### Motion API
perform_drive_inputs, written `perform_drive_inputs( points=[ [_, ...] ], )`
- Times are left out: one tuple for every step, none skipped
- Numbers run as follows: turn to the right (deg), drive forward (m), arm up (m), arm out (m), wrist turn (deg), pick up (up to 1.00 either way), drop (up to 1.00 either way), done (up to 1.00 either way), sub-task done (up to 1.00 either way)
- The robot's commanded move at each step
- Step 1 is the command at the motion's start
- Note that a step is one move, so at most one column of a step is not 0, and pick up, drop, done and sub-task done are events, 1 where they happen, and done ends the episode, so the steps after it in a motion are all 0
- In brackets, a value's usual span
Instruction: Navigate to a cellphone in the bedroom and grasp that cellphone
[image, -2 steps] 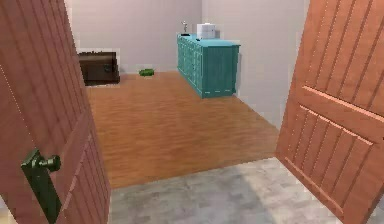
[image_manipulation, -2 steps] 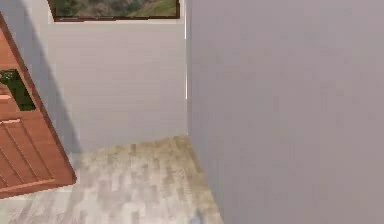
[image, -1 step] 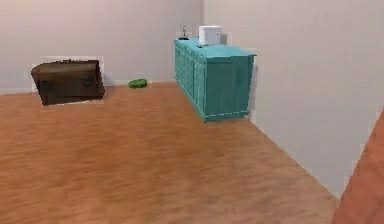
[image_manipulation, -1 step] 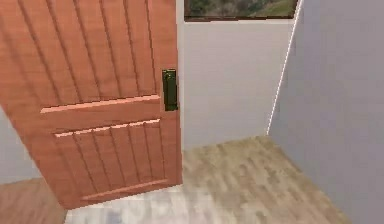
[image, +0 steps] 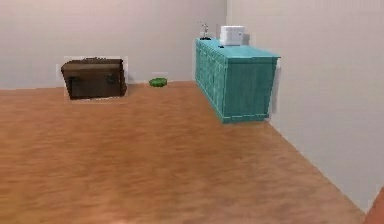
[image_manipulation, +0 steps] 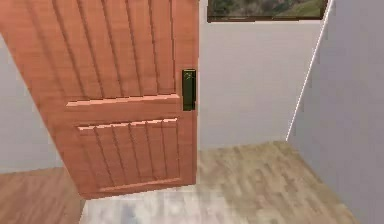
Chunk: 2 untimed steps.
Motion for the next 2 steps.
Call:
perform_drive_inputs(
  points=[
    [0.0,1.00,0.00,0.00,0.0,0.00,0.00,0.00,0.00],
    [0.0,1.00,0.00,0.00,0.0,0.00,0.00,0.00,0.00]
  ],
)
